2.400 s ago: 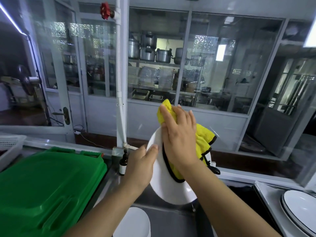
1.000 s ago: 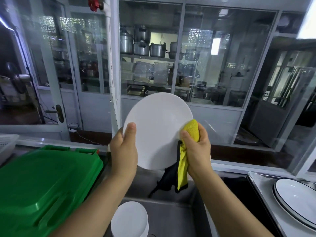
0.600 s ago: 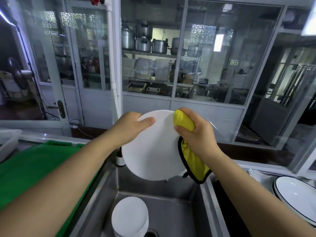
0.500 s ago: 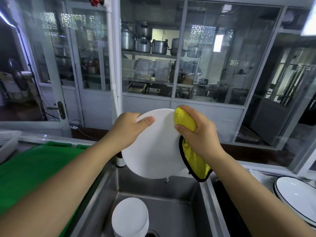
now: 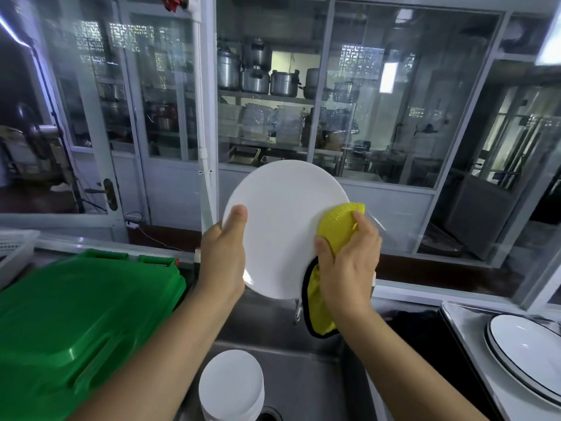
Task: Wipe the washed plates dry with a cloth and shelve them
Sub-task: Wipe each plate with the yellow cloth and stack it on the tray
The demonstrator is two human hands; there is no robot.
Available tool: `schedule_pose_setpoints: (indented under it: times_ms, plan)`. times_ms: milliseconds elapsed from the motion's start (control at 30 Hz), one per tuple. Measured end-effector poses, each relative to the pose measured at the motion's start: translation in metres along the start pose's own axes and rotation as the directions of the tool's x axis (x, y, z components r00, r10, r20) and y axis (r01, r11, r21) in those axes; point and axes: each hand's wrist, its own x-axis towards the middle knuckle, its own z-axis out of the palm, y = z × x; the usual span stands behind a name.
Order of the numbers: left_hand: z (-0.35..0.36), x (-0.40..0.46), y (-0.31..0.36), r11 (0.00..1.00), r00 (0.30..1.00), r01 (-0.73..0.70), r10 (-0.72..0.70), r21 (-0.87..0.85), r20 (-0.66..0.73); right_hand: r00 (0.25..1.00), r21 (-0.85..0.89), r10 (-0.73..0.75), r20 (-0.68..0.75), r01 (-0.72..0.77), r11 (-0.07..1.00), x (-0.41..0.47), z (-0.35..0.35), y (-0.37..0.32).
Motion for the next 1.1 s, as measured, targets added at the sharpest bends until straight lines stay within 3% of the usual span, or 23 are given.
schedule_pose_setpoints:
  times_ms: [167, 267, 367, 467, 600, 700, 867, 1100]
  plan:
    - [0.002, -0.004, -0.007, 0.995, 0.999, -0.041, 0.039, 0.089, 0.03, 0.942, -0.273, -0.334, -0.018, 0.317, 0.909, 0.025, 0.006, -0.005]
    - [0.008, -0.007, -0.005, 0.982, 0.997, -0.071, 0.072, 0.175, 0.0, 0.854, -0.274, -0.509, 0.105, 0.517, 0.811, 0.024, 0.014, -0.025]
    - [0.009, -0.002, 0.001, 0.993, 1.0, -0.017, 0.02, 0.121, -0.024, 0.751, -0.24, -0.623, 0.219, 0.66, 0.711, 0.006, 0.019, -0.04]
    - [0.001, 0.01, 0.005, 1.0, 1.0, 0.017, -0.017, 0.014, -0.017, 0.639, -0.199, -0.697, 0.326, 0.767, 0.611, -0.018, 0.02, -0.034]
    - [-0.01, 0.015, 0.009, 0.998, 1.0, 0.006, -0.007, 0.055, 0.005, 0.54, -0.204, -0.763, 0.355, 0.842, 0.5, -0.029, 0.014, -0.005]
    - [-0.016, 0.014, 0.011, 0.996, 0.999, -0.022, 0.019, 0.091, 0.033, 0.569, -0.276, -0.744, 0.35, 0.822, 0.498, -0.018, 0.007, 0.012]
    - [-0.019, 0.009, 0.003, 0.981, 0.997, -0.041, 0.027, 0.192, 0.076, 0.765, -0.395, -0.596, 0.246, 0.64, 0.659, 0.023, 0.002, 0.008]
    - [-0.009, 0.008, 0.0, 0.995, 0.998, 0.054, -0.056, 0.084, 0.031, 0.77, -0.315, -0.583, 0.261, 0.639, 0.702, 0.021, 0.023, -0.032]
